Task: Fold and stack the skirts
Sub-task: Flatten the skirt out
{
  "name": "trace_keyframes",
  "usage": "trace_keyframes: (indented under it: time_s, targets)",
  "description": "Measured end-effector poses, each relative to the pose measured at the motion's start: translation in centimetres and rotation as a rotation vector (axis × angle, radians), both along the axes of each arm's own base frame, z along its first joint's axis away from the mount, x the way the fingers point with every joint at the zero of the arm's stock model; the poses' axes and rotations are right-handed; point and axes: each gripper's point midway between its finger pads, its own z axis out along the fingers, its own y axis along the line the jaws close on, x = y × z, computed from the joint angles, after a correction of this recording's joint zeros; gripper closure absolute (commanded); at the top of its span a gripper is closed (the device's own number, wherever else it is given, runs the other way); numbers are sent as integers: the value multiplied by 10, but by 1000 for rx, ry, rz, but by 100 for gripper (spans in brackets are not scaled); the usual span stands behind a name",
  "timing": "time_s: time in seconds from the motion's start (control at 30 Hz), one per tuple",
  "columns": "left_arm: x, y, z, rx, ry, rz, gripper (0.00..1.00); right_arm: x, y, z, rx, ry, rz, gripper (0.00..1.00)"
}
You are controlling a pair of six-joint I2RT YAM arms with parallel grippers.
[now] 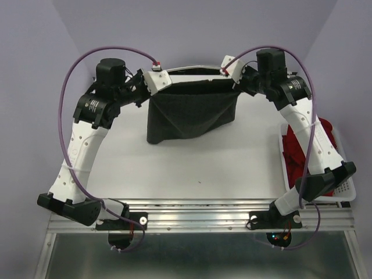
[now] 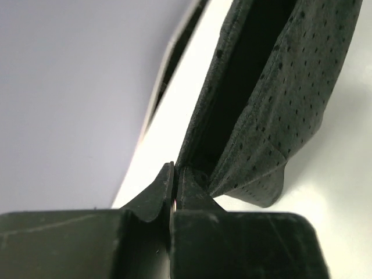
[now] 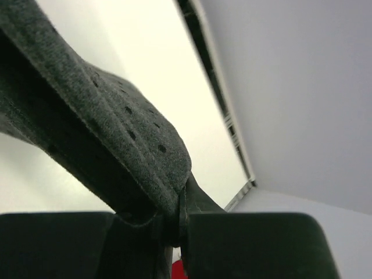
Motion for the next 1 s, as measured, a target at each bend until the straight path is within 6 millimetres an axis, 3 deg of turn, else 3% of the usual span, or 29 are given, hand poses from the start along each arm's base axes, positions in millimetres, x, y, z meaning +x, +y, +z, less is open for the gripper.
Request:
trace_keyframes:
  time_s: [0.2, 0.33, 0.43, 0.5, 0.63, 0.67, 0.73, 0.83, 0.9, 0.93, 1.0]
  targets:
    - [-9, -3, -64, 14, 215, -36, 100, -23, 9, -69, -57, 311, 80, 99]
    - [-4, -5, -110, 2, 399, -16, 100, -23, 22, -116, -45, 522, 120, 98]
    - [8, -7, -162, 2, 581, 16, 100, -18, 30, -157, -53, 651, 131, 98]
    - [12, -9, -200, 8, 705, 34, 100, -18, 34, -194, -73, 759, 134, 94]
    - [5, -9, -268, 33, 916, 69, 100, -31, 37, -249, -86, 942, 131, 88]
    - [1, -9, -284, 40, 961, 80, 100, -33, 39, -256, -80, 971, 128, 84]
    - [-4, -8, -298, 44, 1008, 98, 100, -36, 43, -270, -59, 1028, 111, 64]
    - [3, -7, -310, 40, 1023, 129, 99, -25, 51, -279, -16, 1049, 62, 43]
    - [9, -4, -313, 30, 1025, 154, 92, -14, 55, -277, 10, 1032, 33, 34]
    - [14, -3, -314, 21, 1029, 167, 89, -3, 59, -273, 29, 1002, 19, 25]
    - [29, -1, -311, -9, 1022, 190, 71, 21, 67, -256, 76, 919, -8, 14]
